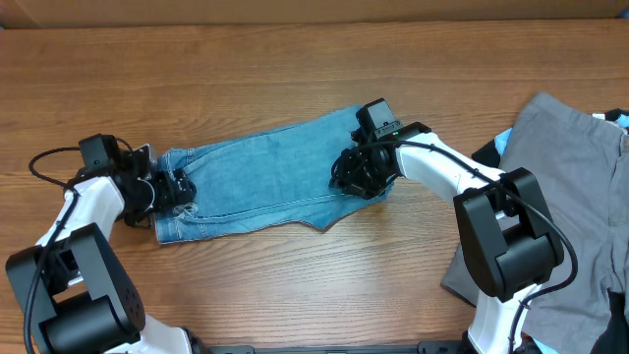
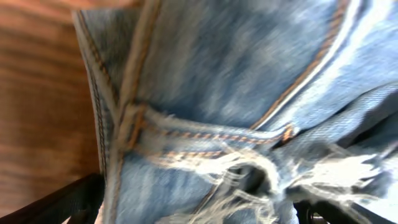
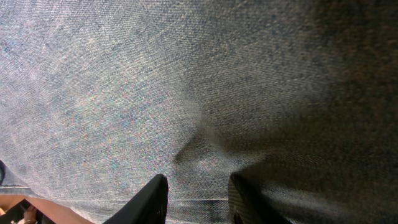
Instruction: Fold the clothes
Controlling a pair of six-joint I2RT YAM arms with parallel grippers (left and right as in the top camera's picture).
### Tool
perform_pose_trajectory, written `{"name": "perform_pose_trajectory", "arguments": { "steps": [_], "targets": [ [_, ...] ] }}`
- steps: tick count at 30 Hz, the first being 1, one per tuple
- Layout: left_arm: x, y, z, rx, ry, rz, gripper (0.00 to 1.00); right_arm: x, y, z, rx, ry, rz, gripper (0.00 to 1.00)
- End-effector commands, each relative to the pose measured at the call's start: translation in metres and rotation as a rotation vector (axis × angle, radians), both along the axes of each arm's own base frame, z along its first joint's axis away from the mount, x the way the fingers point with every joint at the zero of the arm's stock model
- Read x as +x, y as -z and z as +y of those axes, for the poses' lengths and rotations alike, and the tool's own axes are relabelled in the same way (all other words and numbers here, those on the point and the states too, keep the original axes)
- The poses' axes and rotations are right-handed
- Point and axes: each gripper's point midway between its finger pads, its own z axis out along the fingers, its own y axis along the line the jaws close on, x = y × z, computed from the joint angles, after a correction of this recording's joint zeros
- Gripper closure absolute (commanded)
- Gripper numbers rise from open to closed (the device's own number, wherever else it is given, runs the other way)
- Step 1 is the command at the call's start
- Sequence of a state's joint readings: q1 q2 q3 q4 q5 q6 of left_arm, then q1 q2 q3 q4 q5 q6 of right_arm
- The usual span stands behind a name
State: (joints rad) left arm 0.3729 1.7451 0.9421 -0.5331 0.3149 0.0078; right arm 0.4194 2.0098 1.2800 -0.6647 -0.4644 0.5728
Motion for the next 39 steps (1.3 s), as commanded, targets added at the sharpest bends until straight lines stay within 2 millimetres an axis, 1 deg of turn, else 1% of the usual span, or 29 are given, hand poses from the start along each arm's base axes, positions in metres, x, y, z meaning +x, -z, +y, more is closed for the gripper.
{"name": "perform_pose_trajectory", "arguments": {
  "steps": [1,6,8,10,13,14,15,16,19,22,24,25,26,27,30,33,35,37,39],
  "targets": [
    [-0.035,0.042,-0.04,-0.116,0.076,0.12,0.02,-0.006,0.01,0.001,-0.004,-0.003,0.029,0.65],
    [-0.041,0.043,-0.047,-0.124,0.09,0.146,0.19,-0.006,0.01,0.001,-0.004,-0.003,0.029,0.65],
    [-0.046,0.044,-0.048,-0.13,0.089,0.165,0.29,-0.006,0.01,0.001,-0.004,-0.003,0.029,0.65],
    [-0.051,0.044,-0.049,-0.138,0.075,0.189,0.42,-0.006,0.01,0.001,-0.004,-0.003,0.029,0.65],
    [-0.053,0.044,-0.048,-0.141,0.037,0.213,0.64,-0.006,0.01,0.001,-0.004,-0.003,0.029,0.65],
    [-0.054,0.045,-0.046,-0.135,0.024,0.221,0.73,-0.006,0.01,0.001,-0.004,-0.003,0.029,0.65],
    [-0.055,0.045,-0.045,-0.129,0.012,0.23,0.87,-0.006,0.01,0.001,-0.004,-0.003,0.029,0.65],
    [-0.056,0.045,-0.042,-0.117,-0.002,0.243,0.96,-0.006,0.01,0.001,-0.004,-0.003,0.029,0.65],
    [-0.055,0.034,-0.029,-0.058,-0.028,0.289,0.96,-0.006,0.01,0.001,-0.004,-0.003,0.03,0.65],
    [-0.05,0.011,-0.01,0.032,-0.039,0.34,0.96,-0.006,0.01,0.001,-0.003,-0.003,0.029,0.69],
    [-0.046,-0.012,0.006,0.104,-0.056,0.368,0.96,-0.006,0.009,0.002,0.005,-0.005,0.032,0.71],
    [-0.042,-0.027,0.014,0.144,-0.071,0.376,0.96,-0.007,0.007,0.005,0.023,-0.013,0.036,0.71],
    [-0.036,-0.049,0.024,0.187,-0.099,0.376,0.96,-0.008,0.004,0.008,0.044,-0.021,0.039,0.71],
    [-0.031,-0.066,0.031,0.217,-0.117,0.367,0.96,-0.008,0.001,0.01,0.06,-0.029,0.038,0.71],
    [-0.009,-0.12,0.044,0.265,-0.144,0.291,0.96,-0.009,-0.015,0.017,0.114,-0.076,0.002,0.73],
    [0.01,-0.171,0.047,0.284,-0.153,0.195,0.96,-0.006,-0.036,0.018,0.132,-0.082,-0.048,0.73],
    [0.02,-0.196,0.043,0.291,-0.145,0.135,0.96,-0.003,-0.053,0.019,0.148,-0.084,-0.092,0.73],
    [0.03,-0.211,0.034,0.301,-0.124,0.088,0.96,0.002,-0.073,0.019,0.168,-0.082,-0.142,0.72],
    [0.037,-0.214,0.021,0.306,-0.093,0.064,0.96,0.005,-0.089,0.019,0.181,-0.08,-0.181,0.72]
  ]
}}
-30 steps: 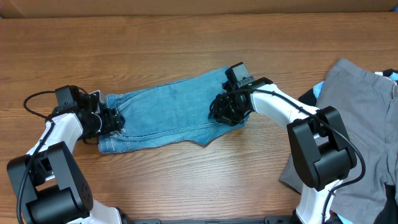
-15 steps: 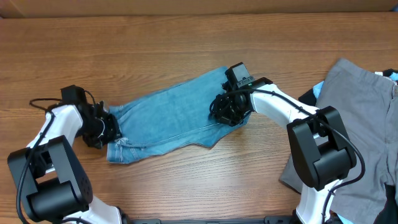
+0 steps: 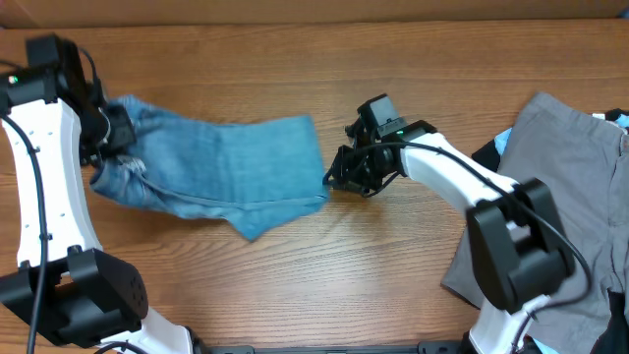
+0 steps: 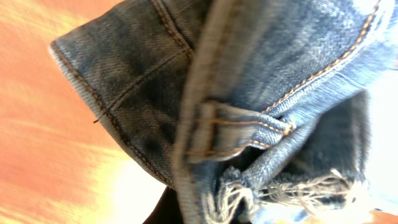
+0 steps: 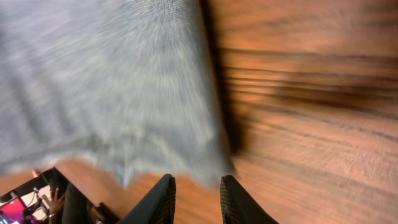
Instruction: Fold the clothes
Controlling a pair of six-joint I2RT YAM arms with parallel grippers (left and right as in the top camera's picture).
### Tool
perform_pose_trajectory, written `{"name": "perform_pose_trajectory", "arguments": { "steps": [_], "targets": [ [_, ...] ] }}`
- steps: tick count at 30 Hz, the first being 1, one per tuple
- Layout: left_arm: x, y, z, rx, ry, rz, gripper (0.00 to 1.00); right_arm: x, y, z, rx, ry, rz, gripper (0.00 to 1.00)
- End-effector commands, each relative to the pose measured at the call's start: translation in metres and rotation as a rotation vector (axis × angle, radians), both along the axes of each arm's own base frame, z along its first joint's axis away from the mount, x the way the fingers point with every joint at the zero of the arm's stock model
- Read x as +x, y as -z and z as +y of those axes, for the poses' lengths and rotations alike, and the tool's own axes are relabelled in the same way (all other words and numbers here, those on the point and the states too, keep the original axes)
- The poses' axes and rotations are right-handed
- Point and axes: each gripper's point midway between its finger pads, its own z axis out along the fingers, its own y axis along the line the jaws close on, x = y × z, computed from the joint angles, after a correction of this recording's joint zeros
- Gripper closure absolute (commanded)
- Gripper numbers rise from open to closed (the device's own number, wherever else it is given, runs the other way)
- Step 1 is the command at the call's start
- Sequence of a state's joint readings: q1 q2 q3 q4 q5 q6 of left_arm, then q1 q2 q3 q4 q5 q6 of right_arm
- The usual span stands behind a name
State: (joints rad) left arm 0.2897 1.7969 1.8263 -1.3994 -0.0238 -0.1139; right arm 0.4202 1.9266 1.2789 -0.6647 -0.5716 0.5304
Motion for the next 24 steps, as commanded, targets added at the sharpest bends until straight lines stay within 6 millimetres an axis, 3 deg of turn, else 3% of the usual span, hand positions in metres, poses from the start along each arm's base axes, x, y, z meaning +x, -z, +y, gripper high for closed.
{"name": "perform_pose_trajectory", "arguments": {
  "steps": [1,8,15,22,24],
  "targets": [
    [0.017,-0.023,-0.025,0.038,0.035,-0.078,0.96,0.01,-0.054,0.002,0.064,-0.007,-0.14,0.72],
    [0.036,0.011,-0.087,0.043,0.135,-0.015,0.96,0.015,-0.077,-0.006,0.081,0.017,-0.188,0.72],
    [0.055,0.058,-0.146,0.045,0.175,0.048,0.96,0.024,-0.068,-0.041,0.012,0.104,-0.148,0.72],
    [0.049,0.102,-0.2,0.033,0.247,0.145,0.96,0.028,-0.059,-0.078,-0.039,0.176,-0.099,0.72],
    [0.048,0.109,-0.215,0.034,0.28,0.154,0.9,0.028,-0.059,-0.081,-0.043,0.174,-0.101,0.72]
  ]
}}
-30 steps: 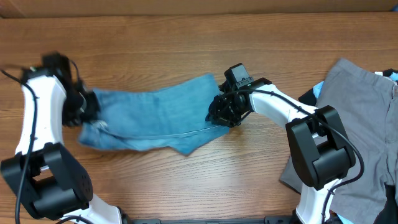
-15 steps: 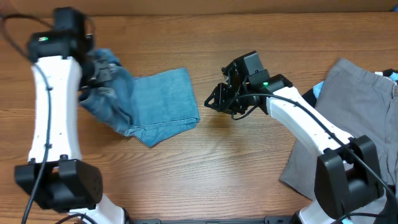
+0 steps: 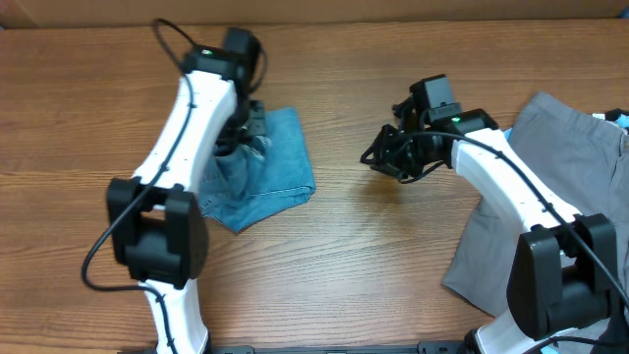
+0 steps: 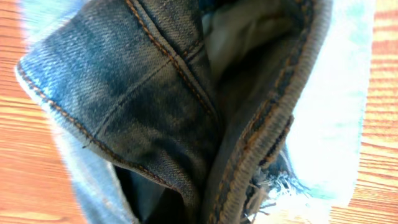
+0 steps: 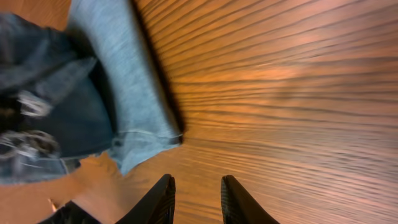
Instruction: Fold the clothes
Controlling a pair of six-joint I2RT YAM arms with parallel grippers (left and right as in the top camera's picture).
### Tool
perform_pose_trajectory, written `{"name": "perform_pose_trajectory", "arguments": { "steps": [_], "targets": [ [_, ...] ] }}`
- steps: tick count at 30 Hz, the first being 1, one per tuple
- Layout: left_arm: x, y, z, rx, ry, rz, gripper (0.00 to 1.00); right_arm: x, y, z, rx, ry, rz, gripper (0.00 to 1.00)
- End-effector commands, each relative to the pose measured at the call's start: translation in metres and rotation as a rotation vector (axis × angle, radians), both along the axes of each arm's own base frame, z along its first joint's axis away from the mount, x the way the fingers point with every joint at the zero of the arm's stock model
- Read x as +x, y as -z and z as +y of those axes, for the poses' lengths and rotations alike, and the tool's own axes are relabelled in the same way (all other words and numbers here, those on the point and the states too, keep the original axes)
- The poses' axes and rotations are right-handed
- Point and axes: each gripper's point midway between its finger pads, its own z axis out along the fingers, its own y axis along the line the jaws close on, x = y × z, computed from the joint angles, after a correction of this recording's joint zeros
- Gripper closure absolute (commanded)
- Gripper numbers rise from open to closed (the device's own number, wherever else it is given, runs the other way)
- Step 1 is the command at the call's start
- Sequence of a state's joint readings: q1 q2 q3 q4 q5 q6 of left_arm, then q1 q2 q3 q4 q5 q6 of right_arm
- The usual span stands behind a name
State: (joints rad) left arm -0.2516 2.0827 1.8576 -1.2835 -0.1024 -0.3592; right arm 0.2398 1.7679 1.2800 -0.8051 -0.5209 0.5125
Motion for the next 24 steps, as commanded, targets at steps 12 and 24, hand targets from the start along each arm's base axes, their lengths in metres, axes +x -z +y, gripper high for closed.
{"name": "perform_pose_trajectory", "arguments": {
  "steps": [12,24],
  "targets": [
    [-0.001,-0.009,-0.019,0.041,0.002,-0.002,0.0,0.006,-0.012,-0.006,-0.019,-0.058,-0.081,0.67],
    [0.018,-0.048,0.075,-0.148,-0.128,-0.007,0.26,-0.007,-0.049,0.071,0.202,-0.446,-0.365,0.4]
  ]
}}
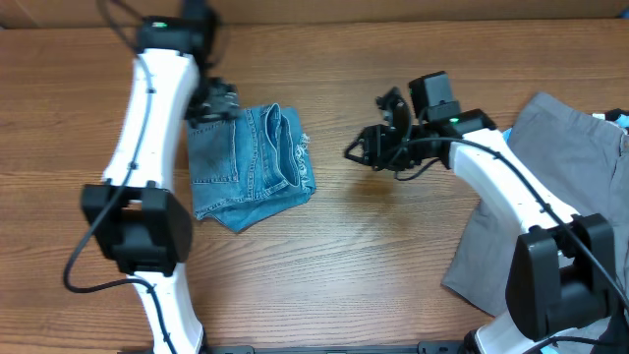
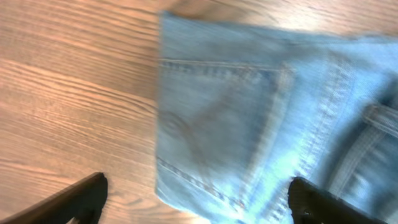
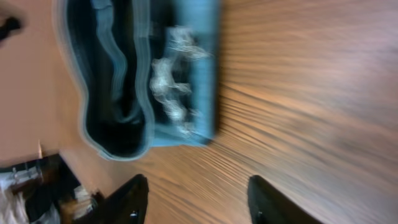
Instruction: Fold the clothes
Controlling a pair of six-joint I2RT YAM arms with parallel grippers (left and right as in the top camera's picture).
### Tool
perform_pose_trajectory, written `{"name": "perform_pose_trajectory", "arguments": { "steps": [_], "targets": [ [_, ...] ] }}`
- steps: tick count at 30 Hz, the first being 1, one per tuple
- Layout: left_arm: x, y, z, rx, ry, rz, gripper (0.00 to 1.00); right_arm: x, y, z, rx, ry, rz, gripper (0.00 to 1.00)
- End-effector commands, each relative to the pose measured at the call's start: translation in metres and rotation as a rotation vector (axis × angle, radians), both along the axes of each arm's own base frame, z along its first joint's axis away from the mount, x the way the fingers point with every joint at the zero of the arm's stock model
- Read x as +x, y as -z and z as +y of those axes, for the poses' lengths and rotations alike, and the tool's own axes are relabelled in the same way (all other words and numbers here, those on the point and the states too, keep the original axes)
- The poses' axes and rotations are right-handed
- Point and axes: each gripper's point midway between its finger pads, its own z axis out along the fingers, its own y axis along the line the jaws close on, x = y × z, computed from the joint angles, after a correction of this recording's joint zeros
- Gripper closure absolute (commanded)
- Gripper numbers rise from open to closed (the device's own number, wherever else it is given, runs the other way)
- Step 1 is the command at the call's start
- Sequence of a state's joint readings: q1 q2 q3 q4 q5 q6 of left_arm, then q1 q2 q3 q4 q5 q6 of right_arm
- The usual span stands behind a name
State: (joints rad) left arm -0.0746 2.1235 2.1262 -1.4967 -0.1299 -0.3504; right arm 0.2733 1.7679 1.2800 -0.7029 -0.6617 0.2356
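The blue jeans (image 1: 251, 162) lie folded in a compact stack on the wooden table, left of centre. My left gripper (image 1: 211, 101) hovers open just over the stack's upper left corner. In the left wrist view its fingers stand wide apart with nothing between them (image 2: 199, 208), and a back pocket of the jeans (image 2: 249, 124) fills the frame. My right gripper (image 1: 369, 147) hangs open to the right of the stack, clear of it. Its wrist view (image 3: 199, 202) looks across bare wood at the jeans (image 3: 143, 74) and their frayed edge.
A grey garment (image 1: 560, 187) lies spread at the table's right side, under the right arm's base. Dark and blue cloth (image 1: 496, 146) peeks out at its upper left. Bare wood (image 1: 393, 265) lies between the jeans and the grey garment.
My left gripper was shut on the jeans' end above the stack; now it is open, further left, and the jeans lie folded flat. My right gripper's jaws stand wider apart.
The jeans first lay spread out, my left gripper at their frayed left end and my right on the right end. Then the left held its end raised and the right was off the cloth. Later that end was over the other half. Now the jeans lie folded and released.
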Motion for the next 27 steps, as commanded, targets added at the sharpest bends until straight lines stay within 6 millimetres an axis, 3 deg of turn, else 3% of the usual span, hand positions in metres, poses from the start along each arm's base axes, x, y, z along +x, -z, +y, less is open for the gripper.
{"name": "perform_pose_trajectory", "arguments": {
  "steps": [1,4,7,11,15,16,18,19,21,23,24,27],
  "targets": [
    [0.005,0.006,-0.005,-0.225,0.061,-0.008,0.36,-0.01,-0.031,0.045,0.098,-0.176,-0.148,0.37],
    [0.007,0.018,-0.016,-0.385,0.138,-0.021,0.53,-0.007,-0.03,0.069,0.04,-0.199,-0.249,0.27],
    [0.001,0.035,-0.028,-0.47,0.233,-0.009,0.55,0.002,-0.014,0.078,-0.102,-0.149,-0.315,0.2],
    [-0.009,0.064,-0.029,-0.469,0.225,0.035,0.5,-0.001,0.01,0.098,-0.153,-0.179,-0.333,0.18],
    [-0.017,0.092,-0.029,-0.472,0.217,0.059,0.5,-0.012,0.03,0.126,-0.106,-0.25,-0.316,0.37],
    [-0.02,0.098,-0.03,-0.473,0.215,0.066,0.5,-0.016,0.032,0.132,-0.089,-0.266,-0.312,0.45],
    [-0.026,0.109,-0.029,-0.47,0.212,0.081,0.5,-0.019,0.034,0.137,-0.079,-0.28,-0.308,0.7],
    [-0.029,0.113,-0.026,-0.455,0.209,0.091,0.5,-0.018,0.035,0.136,-0.081,-0.279,-0.306,0.83],
    [-0.034,0.123,-0.02,-0.417,0.198,0.111,0.5,-0.012,0.041,0.129,-0.117,-0.218,-0.281,0.94],
    [-0.038,0.13,-0.013,-0.382,0.194,0.126,0.48,0.004,0.052,0.107,-0.207,-0.07,-0.239,0.96],
    [-0.041,0.133,-0.008,-0.356,0.191,0.134,0.47,0.016,0.061,0.084,-0.286,0.054,-0.205,0.96],
    [-0.041,0.134,-0.004,-0.335,0.19,0.137,0.43,0.031,0.071,0.04,-0.376,0.239,-0.127,0.96]
  ]
}}
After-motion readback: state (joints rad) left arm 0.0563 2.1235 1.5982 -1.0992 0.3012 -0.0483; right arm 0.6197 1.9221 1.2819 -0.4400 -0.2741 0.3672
